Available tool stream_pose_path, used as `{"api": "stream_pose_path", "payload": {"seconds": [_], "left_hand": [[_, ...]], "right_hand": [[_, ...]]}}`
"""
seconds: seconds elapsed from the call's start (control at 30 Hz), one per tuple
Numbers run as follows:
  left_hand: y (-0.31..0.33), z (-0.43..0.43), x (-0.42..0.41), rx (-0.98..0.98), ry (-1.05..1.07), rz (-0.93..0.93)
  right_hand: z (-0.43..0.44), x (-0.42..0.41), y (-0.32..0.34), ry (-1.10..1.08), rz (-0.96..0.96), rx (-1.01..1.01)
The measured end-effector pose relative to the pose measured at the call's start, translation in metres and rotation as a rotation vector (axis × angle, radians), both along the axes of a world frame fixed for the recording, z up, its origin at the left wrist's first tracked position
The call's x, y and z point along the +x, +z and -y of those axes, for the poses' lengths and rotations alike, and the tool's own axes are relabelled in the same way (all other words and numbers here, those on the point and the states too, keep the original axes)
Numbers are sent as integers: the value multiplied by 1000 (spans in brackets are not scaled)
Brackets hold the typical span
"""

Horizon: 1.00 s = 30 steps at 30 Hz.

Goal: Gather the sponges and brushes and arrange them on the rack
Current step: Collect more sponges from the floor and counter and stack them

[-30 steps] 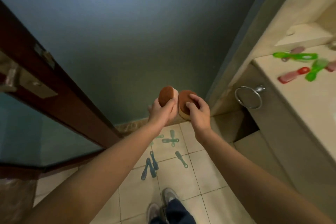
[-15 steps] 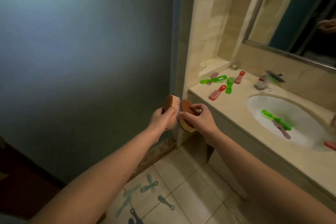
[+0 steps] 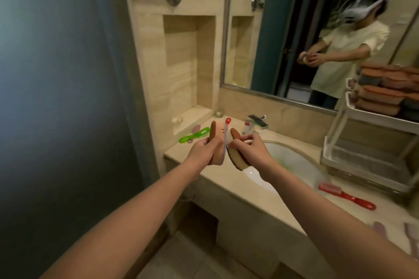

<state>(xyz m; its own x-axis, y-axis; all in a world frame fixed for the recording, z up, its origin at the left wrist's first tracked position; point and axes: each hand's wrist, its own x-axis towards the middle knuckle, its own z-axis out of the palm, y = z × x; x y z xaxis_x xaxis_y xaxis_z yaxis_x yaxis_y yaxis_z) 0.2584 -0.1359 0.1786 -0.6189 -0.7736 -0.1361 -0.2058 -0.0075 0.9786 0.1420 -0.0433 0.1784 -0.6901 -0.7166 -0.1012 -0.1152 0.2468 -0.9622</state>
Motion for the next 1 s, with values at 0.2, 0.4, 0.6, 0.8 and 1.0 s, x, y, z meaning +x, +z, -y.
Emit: {"api": "stream_pose_path", "payload": {"seconds": [0.2,0.4,0.6,0.8,1.0], "left_hand": [[7,-13,-92,-19,-104,-75],[16,-25,-176,-22,-240,-101],[23,-32,-257,-24,-347,-112],[42,-38,-340,-86,-538,-167],[59,-43,-398,-212,-719,-232]], "right_hand": [[-28,-76,15,-148,-26,-68],[-54,-144,25,-273,-84,-56],[-77,-208,35,-410,-127,-40],[-93,-268,56,-647,-182,-17],[-115,-303,76,-785,-287,-20]]}}
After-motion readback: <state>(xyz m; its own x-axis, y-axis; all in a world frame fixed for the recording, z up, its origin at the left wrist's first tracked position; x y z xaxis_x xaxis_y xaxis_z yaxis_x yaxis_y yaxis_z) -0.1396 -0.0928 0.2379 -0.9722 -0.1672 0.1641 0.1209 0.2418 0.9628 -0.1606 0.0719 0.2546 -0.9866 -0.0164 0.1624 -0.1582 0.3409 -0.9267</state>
